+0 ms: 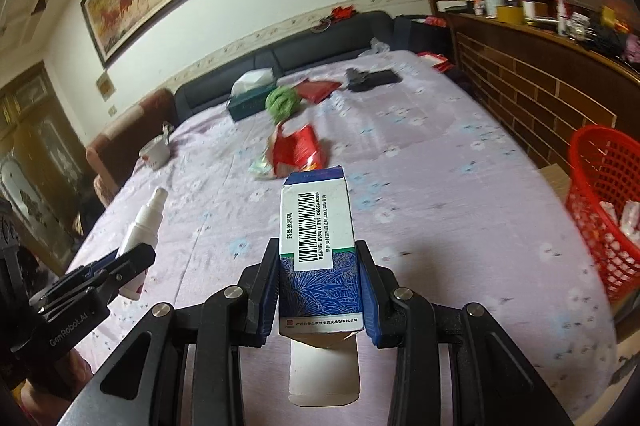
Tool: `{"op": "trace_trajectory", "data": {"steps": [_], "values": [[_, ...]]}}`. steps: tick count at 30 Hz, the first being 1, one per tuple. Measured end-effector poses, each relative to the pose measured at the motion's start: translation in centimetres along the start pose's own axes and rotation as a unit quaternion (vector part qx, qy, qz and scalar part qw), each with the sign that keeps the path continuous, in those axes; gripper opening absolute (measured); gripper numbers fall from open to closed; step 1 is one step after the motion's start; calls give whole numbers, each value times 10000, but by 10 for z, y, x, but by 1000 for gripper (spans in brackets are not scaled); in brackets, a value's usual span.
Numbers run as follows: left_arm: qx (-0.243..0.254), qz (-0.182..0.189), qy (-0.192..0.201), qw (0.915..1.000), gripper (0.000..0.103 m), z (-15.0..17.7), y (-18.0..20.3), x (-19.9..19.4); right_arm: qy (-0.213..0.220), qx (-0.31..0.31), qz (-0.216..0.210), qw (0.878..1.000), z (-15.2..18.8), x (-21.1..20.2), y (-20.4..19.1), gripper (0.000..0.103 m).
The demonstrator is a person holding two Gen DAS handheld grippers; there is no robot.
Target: Collect trash
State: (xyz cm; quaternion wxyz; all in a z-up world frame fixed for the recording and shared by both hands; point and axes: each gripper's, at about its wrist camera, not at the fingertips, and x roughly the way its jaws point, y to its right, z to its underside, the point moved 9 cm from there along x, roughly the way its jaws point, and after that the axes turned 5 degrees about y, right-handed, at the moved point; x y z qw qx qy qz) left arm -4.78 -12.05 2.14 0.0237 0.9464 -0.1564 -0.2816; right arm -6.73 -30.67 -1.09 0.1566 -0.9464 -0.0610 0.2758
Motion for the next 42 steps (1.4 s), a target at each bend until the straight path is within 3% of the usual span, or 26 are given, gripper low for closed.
{"op": "trace_trajectory", "data": {"steps": [6,13,24,29,37,38,39,40,42], "values": [[298,449,-90,9985,29,-10,56,2,389,403,182,9983,-20,-37,48,38],[645,1113,-222,9914,29,-22,133,13,889,1047,745,9877,-40,-87,134,38],[1105,2109,-417,9703,29,-38,266,40,1292,1587,1510,9671,-56,-147,240,38],[1375,2415,-489,9594,29,-38,327,59,1378,1720,1615,9619,-62,-157,270,39],[1395,2544,-763,9539,29,-31,383,102,1309,1876,1638,9596,-72,-142,303,40],[1408,2540,-772,9538,32,-29,388,109,1267,1874,1672,9596,-72,-138,307,40],[1413,2505,-784,9545,45,-29,388,113,1226,1894,1680,9596,-72,-134,312,43],[1367,2458,-808,9562,51,-28,389,120,1181,1959,1654,9593,-71,-129,317,52],[1226,2493,-904,9564,54,-26,385,124,1122,2087,1668,9571,-67,-126,324,55]]}}
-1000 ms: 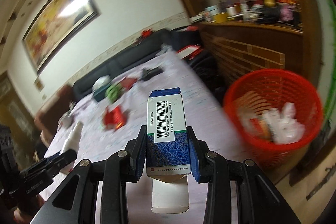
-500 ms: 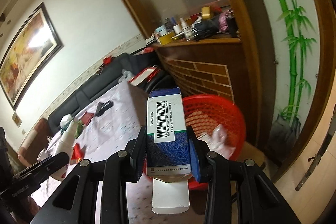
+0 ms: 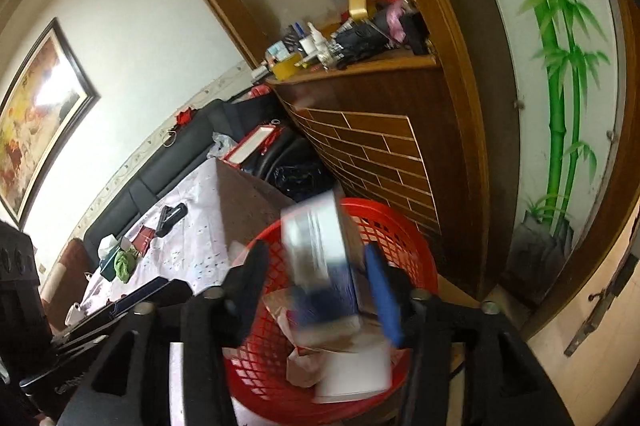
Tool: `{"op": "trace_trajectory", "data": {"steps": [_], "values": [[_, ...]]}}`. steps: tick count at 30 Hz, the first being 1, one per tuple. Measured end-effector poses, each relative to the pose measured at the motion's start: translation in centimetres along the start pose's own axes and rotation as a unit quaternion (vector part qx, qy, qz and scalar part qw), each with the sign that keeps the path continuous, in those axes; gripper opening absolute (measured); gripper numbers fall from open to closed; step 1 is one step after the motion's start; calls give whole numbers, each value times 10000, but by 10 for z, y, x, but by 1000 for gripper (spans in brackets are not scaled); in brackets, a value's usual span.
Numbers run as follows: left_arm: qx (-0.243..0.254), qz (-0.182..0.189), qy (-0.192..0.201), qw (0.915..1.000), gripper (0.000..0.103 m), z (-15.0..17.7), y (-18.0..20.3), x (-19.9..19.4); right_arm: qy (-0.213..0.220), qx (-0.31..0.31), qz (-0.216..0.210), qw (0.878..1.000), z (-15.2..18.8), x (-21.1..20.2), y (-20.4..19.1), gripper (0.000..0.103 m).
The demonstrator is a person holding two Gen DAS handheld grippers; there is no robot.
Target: Collect trash
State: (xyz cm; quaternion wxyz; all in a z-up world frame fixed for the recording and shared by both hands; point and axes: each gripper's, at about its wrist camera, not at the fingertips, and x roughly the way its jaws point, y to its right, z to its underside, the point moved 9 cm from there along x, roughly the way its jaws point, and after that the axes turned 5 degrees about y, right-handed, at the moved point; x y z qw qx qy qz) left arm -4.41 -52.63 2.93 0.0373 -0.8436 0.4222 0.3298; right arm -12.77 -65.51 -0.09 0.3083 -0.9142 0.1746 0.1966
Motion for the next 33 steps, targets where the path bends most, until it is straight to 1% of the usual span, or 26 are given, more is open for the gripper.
{"op": "trace_trajectory", "data": {"steps": [2,4,6,9,11,15,17,19,22,25,29,30,32,33], "values": [[-40,73,-71,9999,54,3,-2,-2,9,19,18,10000,0,-2,4,55],[-51,76,-57,9999,54,6,-4,-9,27,9,36,10000,2,-6,5,55],[-43,54,-53,10000,55,10,-8,-18,9,-36,-1,10000,5,-11,0,55],[5,-87,-64,9999,56,22,-22,-36,-28,-152,-75,9999,11,-17,-13,57],[-14,-244,-44,9997,56,31,-39,-54,-62,-264,-170,9995,17,-20,-28,60],[-233,-511,10,9984,56,47,-77,-89,-248,-610,-436,9969,36,-20,-72,60],[-412,-674,46,9969,56,56,-101,-110,-350,-850,-567,9942,49,-18,-101,60],[-649,-789,172,9946,56,65,-128,-136,-482,-1104,-715,9901,63,-15,-129,60],[-862,-1208,258,9886,57,81,-169,-171,-673,-1423,-949,9830,86,-11,-172,60],[-1100,-1650,383,9794,57,97,-212,-206,-914,-1727,-1222,9731,113,-6,-217,60],[-1509,-2208,553,9620,57,118,-269,-246,-1201,-2072,-1554,9584,144,4,-277,60],[-1654,-2353,608,9558,57,123,-286,-258,-1247,-2149,-1586,9556,151,7,-292,60],[-1892,-2467,707,9478,57,131,-308,-275,-1329,-2285,-1636,9505,166,19,-324,60],[-1973,-2460,746,9460,57,135,-315,-282,-1426,-2368,-1668,9465,175,28,-343,60]]}}
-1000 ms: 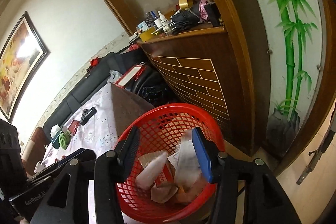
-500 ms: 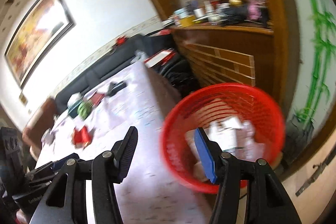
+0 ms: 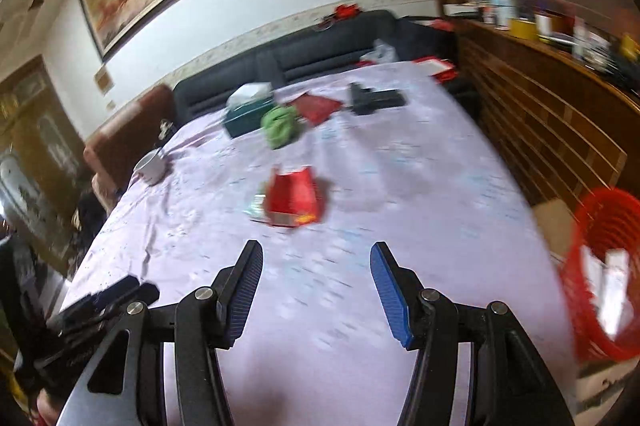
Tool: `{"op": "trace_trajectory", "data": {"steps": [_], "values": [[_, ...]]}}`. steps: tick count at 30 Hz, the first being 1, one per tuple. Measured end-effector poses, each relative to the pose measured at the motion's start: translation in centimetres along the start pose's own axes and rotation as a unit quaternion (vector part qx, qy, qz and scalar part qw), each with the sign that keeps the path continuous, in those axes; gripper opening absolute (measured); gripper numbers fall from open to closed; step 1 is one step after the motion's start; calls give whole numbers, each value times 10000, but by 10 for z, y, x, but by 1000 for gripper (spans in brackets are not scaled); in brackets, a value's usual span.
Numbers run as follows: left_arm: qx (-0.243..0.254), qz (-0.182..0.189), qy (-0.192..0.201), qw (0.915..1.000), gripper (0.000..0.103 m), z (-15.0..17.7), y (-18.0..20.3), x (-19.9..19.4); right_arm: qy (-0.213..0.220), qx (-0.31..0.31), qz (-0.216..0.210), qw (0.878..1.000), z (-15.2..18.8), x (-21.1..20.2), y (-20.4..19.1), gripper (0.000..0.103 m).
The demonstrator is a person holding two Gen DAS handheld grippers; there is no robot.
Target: Collect trash
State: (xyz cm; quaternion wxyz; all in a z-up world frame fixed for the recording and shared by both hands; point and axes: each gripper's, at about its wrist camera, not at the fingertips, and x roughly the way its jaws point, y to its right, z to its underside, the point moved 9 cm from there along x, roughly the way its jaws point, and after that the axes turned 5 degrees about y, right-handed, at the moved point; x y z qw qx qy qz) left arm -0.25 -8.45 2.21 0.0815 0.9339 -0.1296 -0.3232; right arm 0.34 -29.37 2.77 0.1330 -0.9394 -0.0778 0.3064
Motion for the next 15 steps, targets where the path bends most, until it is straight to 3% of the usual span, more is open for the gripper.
{"op": "trace_trajectory", "data": {"steps": [3,8,13,15], "values": [[-160,-50,90,9998,57,-2,-26,-7,-159,-125,-94,9998,-9,37,-30,60],[-278,-175,187,9993,57,-2,-56,-12,-476,-493,247,9973,-12,112,-61,59],[-329,-218,124,9991,57,1,-68,-8,-500,-731,865,9923,-8,160,-56,34],[-313,-238,101,9992,57,2,-68,-6,-643,-678,824,9922,-3,172,-51,4]]}}
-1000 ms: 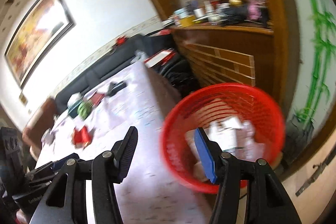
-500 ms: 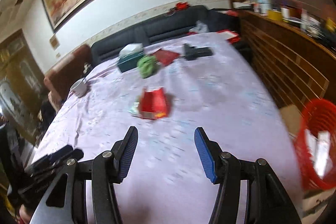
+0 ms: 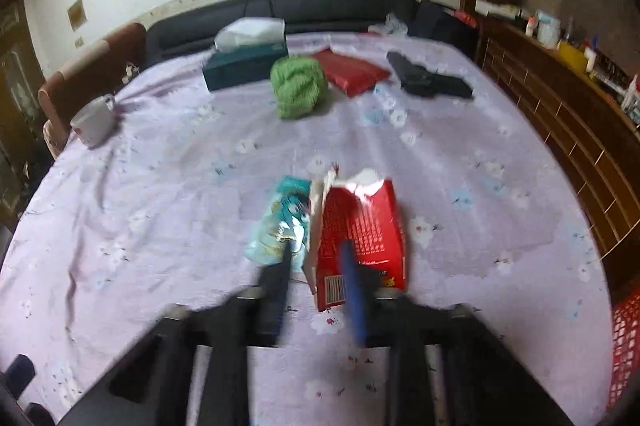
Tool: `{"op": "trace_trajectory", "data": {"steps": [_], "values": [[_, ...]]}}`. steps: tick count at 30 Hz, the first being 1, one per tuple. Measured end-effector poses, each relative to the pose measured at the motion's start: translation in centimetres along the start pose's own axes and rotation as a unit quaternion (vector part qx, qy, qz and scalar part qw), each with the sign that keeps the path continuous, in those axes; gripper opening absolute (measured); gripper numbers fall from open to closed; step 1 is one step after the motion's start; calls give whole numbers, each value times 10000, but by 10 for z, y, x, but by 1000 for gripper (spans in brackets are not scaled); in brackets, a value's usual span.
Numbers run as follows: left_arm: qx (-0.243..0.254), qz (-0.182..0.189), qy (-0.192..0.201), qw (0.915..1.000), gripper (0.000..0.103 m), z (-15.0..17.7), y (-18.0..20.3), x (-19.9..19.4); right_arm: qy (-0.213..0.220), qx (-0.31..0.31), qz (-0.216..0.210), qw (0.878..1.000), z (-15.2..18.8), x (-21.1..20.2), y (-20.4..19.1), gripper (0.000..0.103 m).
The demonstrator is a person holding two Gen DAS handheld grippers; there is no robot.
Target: Collect trash
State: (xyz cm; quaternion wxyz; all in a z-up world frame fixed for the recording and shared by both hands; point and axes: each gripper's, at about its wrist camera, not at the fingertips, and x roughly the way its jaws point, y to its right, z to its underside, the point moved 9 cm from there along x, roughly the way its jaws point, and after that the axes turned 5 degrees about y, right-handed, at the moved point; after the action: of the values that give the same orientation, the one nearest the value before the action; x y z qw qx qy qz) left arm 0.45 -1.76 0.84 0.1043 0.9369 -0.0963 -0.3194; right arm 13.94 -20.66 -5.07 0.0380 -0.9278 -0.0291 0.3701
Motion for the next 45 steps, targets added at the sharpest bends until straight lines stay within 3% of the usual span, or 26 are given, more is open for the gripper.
{"op": "trace_trajectory", "data": {"steps": [2,4,9,13,17,29,36,40,42,43,45], "values": [[40,8,-37,10000,57,0,3,3,152,119,-35,9998,-2,-1,8,2],[133,-34,-64,9999,57,-1,10,7,621,258,58,9977,-9,-17,21,1],[397,-125,-180,9990,66,-14,37,25,1425,710,31,9872,-21,-46,55,2],[796,-272,-263,9961,75,-34,67,43,1573,1041,-163,9819,-29,-58,76,2],[987,-381,-383,9936,76,-45,90,62,1656,1353,-351,9762,-33,-68,88,2],[884,-532,-1007,9896,79,-72,104,150,1676,2078,-234,9634,-32,-76,129,2],[980,-380,-1666,9804,79,-53,116,203,1625,2075,-237,9644,-30,-73,129,2],[1007,-456,-1722,9788,79,-38,114,220,1601,2048,-226,9654,-30,-71,130,2],[992,-479,-1674,9797,67,-36,110,224,1576,2022,-224,9663,-30,-69,129,2],[932,-479,-1703,9798,48,-33,108,226,1554,1994,-239,9672,-30,-68,127,2],[891,-442,-1530,9832,44,-35,105,222,1552,1936,-241,9684,-30,-68,125,2]]}}
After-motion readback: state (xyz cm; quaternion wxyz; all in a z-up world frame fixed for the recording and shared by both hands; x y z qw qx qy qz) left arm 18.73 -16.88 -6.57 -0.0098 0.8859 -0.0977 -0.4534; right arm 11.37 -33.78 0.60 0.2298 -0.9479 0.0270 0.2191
